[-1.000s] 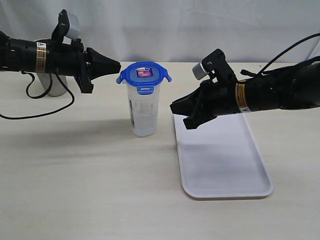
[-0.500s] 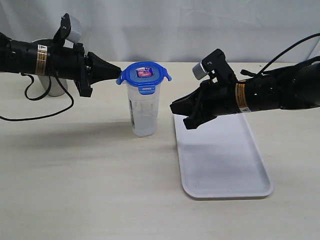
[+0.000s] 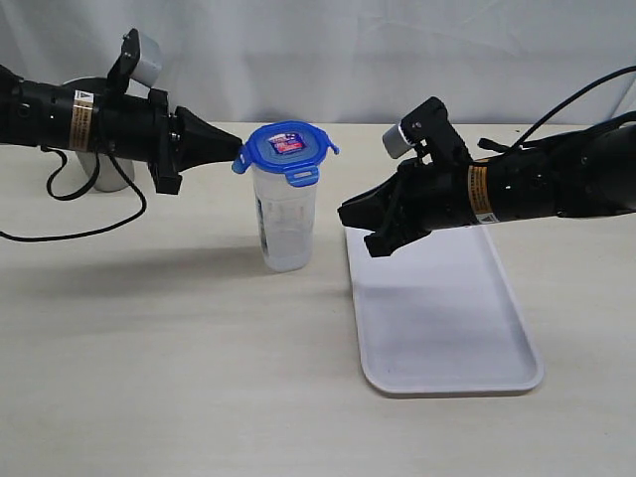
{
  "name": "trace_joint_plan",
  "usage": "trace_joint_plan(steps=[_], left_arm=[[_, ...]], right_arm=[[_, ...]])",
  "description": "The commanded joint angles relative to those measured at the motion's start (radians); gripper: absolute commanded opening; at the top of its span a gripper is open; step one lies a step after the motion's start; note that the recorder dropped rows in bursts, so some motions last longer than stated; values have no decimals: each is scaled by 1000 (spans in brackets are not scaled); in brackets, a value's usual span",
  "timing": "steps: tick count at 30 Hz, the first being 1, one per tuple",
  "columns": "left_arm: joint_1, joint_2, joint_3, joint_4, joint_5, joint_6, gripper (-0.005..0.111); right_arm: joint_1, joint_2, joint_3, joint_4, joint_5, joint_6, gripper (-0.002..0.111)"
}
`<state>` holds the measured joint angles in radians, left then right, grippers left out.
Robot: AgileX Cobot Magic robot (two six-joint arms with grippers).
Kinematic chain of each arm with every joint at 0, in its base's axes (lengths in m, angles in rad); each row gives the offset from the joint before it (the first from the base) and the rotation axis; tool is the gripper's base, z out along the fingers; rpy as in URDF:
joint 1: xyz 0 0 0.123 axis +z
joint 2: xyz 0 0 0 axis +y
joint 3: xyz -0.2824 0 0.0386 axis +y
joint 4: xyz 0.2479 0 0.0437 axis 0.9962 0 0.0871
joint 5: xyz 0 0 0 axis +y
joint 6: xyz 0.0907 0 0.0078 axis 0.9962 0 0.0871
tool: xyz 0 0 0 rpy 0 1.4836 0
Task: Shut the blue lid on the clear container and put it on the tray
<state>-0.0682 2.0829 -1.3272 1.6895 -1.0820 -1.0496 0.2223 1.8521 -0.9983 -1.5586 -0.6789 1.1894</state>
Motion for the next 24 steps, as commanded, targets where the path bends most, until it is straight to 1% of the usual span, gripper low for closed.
trace_joint_plan(steps=[1, 2, 3, 4, 6, 7, 8, 9, 11, 15, 18, 21, 23, 24], left_arm=[[-2, 1, 1, -3, 65, -29, 0], [-2, 1, 1, -3, 116, -40, 0], [-2, 1, 1, -3, 137, -44, 0], [0, 1, 1, -3, 176, -48, 0], [7, 1, 1, 0, 206, -61, 0], [9, 1, 1, 0, 196, -61, 0], [9, 1, 1, -2, 172, -61, 0], [9, 1, 1, -2, 163, -61, 0], [9, 1, 1, -2, 163, -61, 0], [9, 1, 1, -2, 156, -61, 0], [9, 1, 1, -4, 156, -61, 0], [9, 1, 1, -4, 156, -61, 0], [9, 1, 1, -4, 156, -61, 0], [9, 1, 1, -4, 156, -61, 0]], right_arm=[[0, 0, -3, -4, -3, -1, 4], [0, -2, -3, -2, -4, -1, 4], [0, -5, -3, -2, 2, -10, 4], [0, -22, -3, -2, 31, -16, 4], [0, -67, -3, -2, 110, -16, 4], [0, -90, -3, 11, 133, -16, 4], [0, -105, -3, 66, 116, -16, 4], [0, -105, -3, 89, 42, -27, 4], [0, -105, -3, 89, -32, -25, 4], [0, -115, -3, 94, -27, 3, 4], [0, -113, -3, 162, -98, -38, 4], [0, -118, -5, 218, -105, -62, 4], [1, -120, -30, 212, -100, -39, 4], [7, -120, -56, 181, -87, 2, 4]])
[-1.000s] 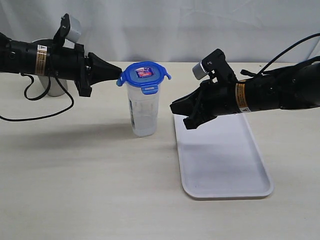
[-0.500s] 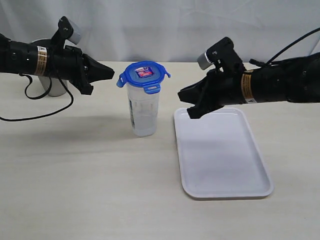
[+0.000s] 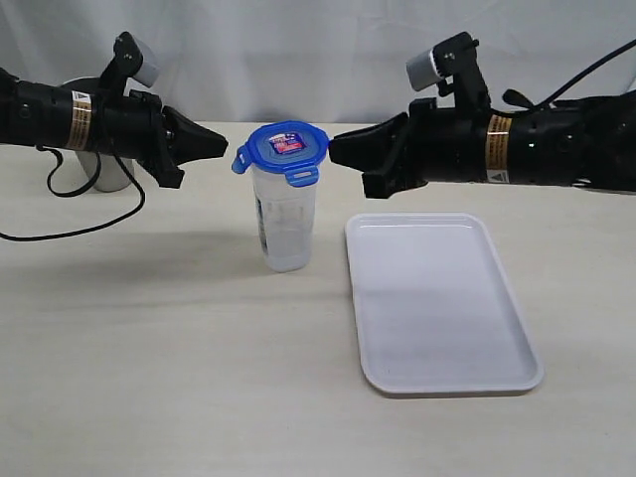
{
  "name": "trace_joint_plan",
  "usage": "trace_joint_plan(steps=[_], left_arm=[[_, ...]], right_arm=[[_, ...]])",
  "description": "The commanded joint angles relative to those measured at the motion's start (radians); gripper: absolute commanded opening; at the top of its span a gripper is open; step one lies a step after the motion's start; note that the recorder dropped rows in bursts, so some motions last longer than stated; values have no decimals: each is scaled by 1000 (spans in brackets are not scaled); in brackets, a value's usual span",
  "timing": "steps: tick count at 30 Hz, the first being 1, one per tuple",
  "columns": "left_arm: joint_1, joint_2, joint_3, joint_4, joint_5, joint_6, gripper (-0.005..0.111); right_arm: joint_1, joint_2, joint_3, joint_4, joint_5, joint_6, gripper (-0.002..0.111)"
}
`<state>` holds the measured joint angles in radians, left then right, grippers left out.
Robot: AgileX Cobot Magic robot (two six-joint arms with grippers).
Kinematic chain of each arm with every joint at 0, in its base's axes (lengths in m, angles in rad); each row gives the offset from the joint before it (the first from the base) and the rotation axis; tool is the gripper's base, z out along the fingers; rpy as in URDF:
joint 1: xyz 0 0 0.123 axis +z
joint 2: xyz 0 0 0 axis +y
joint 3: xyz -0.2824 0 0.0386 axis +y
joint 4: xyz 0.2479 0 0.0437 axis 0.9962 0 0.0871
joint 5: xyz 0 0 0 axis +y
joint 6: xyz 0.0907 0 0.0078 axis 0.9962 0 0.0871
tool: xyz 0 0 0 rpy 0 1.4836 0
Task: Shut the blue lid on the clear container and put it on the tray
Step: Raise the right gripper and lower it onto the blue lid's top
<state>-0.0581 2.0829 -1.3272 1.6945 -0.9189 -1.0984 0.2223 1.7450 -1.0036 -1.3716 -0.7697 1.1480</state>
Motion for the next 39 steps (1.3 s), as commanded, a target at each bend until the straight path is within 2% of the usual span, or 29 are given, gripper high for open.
trace_joint_plan(steps=[1, 5, 7, 11, 13, 18, 19, 21, 26, 28, 29, 31, 33, 39], left_arm=[[-2, 1, 1, -9, -7, -12, 0], [-2, 1, 1, -16, -7, -12, 0], [-2, 1, 1, -16, -7, -12, 0], [-2, 1, 1, -16, -7, -12, 0], [-2, 1, 1, -18, -7, -12, 0], [-2, 1, 1, -28, -13, -12, 0], [-2, 1, 1, -31, -13, -12, 0], [-2, 1, 1, -33, -13, -5, 0], [-2, 1, 1, -33, -13, -5, 0], [-2, 1, 1, -32, -13, -5, 0], [-2, 1, 1, -32, -13, -5, 0], [-2, 1, 1, -32, -13, -5, 0], [-2, 1, 1, -32, -15, -5, 0], [-2, 1, 1, -32, -26, -5, 0]], right_arm=[[18, -13, -85, -64, 40, 95, 4], [94, -15, -230, -367, 333, 368, 4], [131, -15, -264, -373, 477, 464, 4], [165, -18, -267, -373, 521, 514, 4], [182, -18, -267, -373, 617, 450, 4], [265, -14, -269, -372, 1347, 259, 4], [269, -14, -282, -290, 1432, 168, 4], [250, -14, -340, 8, 1453, -148, 4], [97, 4, -574, 1178, 1487, -1100, 4], [63, 4, -615, 1562, 1558, -1417, 4], [59, 4, -623, 1673, 1583, -1507, 4], [78, 4, -625, 1824, 1601, -1624, 4], [133, 11, -625, 1845, 1593, -1642, 4], [258, 96, -661, 1613, 1545, -1457, 4]])
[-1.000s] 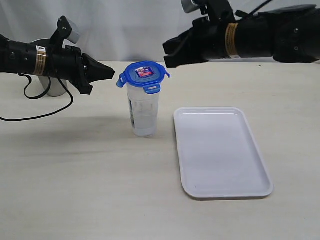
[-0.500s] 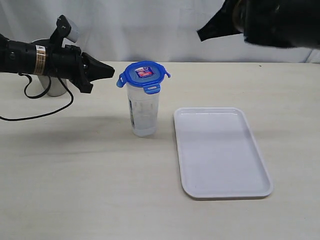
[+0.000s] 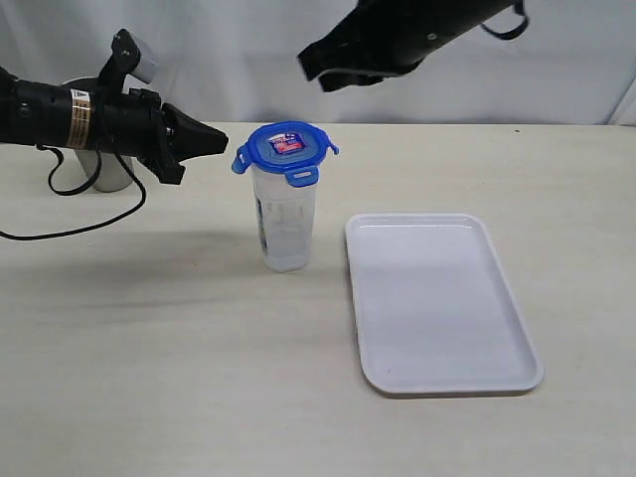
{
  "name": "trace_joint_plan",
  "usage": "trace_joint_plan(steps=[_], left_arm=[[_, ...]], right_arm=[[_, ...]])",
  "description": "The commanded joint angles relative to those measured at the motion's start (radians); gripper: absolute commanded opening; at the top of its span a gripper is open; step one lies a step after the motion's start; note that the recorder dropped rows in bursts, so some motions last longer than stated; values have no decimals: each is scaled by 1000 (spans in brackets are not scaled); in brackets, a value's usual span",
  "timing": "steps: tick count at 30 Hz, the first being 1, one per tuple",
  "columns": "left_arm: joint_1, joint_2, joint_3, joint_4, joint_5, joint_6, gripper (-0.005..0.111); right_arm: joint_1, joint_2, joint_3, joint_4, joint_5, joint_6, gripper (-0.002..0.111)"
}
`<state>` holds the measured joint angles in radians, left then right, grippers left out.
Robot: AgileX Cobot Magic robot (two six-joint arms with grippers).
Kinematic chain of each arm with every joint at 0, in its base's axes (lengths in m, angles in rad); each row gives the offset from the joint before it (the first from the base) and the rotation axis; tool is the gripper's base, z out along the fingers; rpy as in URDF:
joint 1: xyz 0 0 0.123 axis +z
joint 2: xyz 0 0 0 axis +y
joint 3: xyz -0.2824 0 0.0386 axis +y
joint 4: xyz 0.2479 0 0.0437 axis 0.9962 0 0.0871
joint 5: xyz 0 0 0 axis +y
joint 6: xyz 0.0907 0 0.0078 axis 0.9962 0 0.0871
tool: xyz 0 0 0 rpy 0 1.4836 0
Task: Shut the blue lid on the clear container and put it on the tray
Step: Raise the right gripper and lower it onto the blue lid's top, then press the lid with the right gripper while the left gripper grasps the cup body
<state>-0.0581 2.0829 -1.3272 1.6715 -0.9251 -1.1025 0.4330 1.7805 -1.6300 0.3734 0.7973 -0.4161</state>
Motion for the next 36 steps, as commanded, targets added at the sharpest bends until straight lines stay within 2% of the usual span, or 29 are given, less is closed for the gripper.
trace_joint_plan(steps=[1, 8, 36], left_arm=[[-2, 1, 1, -9, -23, -1, 0], [-2, 1, 1, -9, -37, -1, 0], [-2, 1, 1, -9, -37, -1, 0]], right_arm=[[56, 82, -55, -158, -14, 138, 4], [58, 177, -143, -124, 63, 146, 4], [58, 230, -142, -68, 89, 96, 4]])
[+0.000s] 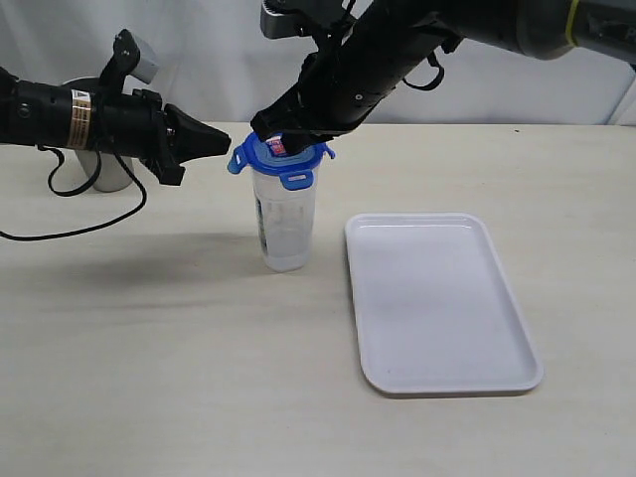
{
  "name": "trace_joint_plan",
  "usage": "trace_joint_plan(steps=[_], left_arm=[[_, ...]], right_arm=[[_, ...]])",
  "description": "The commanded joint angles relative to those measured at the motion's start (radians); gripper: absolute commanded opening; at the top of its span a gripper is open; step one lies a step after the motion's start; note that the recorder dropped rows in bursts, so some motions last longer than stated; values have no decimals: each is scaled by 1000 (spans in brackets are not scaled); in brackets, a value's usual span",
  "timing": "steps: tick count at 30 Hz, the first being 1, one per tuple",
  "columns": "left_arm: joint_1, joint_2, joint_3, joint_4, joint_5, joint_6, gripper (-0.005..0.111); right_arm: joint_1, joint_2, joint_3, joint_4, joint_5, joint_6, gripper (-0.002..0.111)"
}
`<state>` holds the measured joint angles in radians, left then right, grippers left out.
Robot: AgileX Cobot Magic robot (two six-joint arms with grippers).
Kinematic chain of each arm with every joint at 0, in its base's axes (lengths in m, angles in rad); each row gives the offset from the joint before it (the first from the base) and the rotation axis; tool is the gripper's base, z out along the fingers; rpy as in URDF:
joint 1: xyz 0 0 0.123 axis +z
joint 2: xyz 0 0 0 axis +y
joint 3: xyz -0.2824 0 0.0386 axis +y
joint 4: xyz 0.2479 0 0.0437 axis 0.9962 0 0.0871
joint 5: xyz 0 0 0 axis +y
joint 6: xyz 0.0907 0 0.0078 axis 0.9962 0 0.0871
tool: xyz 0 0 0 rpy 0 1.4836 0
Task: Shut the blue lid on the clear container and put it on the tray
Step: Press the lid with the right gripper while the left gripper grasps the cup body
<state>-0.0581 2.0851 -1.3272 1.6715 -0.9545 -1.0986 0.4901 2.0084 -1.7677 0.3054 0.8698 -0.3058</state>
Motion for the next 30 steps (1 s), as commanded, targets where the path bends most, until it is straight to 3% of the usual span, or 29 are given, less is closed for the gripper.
trace_joint_plan(steps=[1, 13, 18, 21, 27, 29, 30], left_arm=[[0, -1, 1, -9, -7, -5, 0], [4, -48, 13, -18, 15, 19, 0], [4, -155, 94, -38, 119, 63, 0], [4, -205, 144, -40, 79, 107, 0], [19, -247, 312, -271, 67, 363, 0], [40, -247, 390, -383, -6, 478, 0], [76, -247, 454, -423, -135, 565, 0]], right_arm=[[1, 2, -5, 0, 17, -16, 4], [1, 2, -5, -2, 23, -23, 4], [1, 2, -5, -8, 23, -23, 4], [1, 2, -5, -8, 21, -30, 4], [1, 2, -5, -8, 19, -31, 4], [1, 2, -5, -8, 23, -31, 4], [1, 2, -5, -8, 23, -31, 4]])
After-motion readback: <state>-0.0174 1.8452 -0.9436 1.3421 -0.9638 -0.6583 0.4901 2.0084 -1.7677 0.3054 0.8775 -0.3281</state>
